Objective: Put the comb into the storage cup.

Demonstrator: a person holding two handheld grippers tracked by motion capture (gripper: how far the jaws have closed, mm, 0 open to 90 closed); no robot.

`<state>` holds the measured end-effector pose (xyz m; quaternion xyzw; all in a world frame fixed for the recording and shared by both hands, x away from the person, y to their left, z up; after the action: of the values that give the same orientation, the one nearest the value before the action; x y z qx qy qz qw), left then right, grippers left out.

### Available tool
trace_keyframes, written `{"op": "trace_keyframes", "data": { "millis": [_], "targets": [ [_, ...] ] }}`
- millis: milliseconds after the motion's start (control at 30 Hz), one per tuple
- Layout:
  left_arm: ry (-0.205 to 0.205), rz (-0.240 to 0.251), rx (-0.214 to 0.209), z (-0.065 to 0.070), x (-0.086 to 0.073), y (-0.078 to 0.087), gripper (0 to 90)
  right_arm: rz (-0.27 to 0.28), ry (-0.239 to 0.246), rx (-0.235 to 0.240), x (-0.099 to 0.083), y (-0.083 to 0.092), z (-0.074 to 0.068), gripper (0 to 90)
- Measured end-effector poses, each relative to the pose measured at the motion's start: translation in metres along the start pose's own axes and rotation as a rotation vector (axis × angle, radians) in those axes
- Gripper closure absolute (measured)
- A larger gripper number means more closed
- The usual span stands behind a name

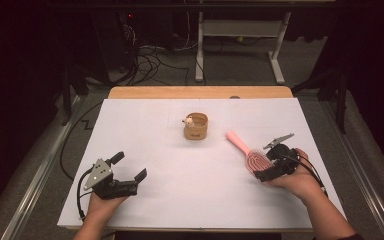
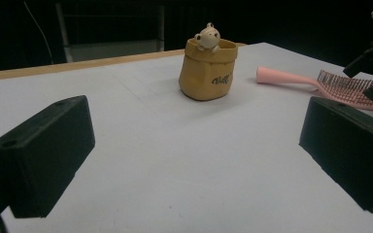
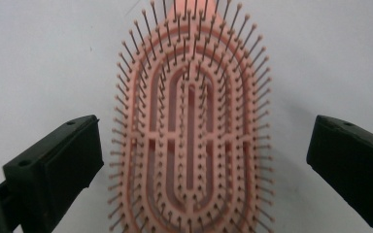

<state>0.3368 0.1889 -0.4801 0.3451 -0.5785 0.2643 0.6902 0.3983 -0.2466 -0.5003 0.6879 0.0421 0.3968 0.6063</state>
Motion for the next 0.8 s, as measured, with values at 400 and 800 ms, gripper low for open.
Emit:
{"op": "trace_keyframes", "data": {
  "millis": [400,800],
  "targets": [
    [-0.004,-0.005,-0.007,0.003,-0.001,-0.002,0.0,-0.159,0.063,0.014,0.008,-0.019,-0.004,2.2],
    [-0.002,-0.001,-0.001,0.001,-0.001,0.0,0.0,-0.249,0.083,0.021,0.016,-0.023,-0.005,8.4]
  ]
}}
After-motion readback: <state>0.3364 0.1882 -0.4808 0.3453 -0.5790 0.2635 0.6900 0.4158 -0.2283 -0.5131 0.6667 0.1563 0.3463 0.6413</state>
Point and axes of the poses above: each handheld gripper's, and its own axes: y roughly backward along the jaws, x roughly out of its top, z roughly to its right, the point moved 7 cm from there along -y, roughly forward along the jaws, and after that the axes turned 4 degrees about z, right-handed, at the moved point
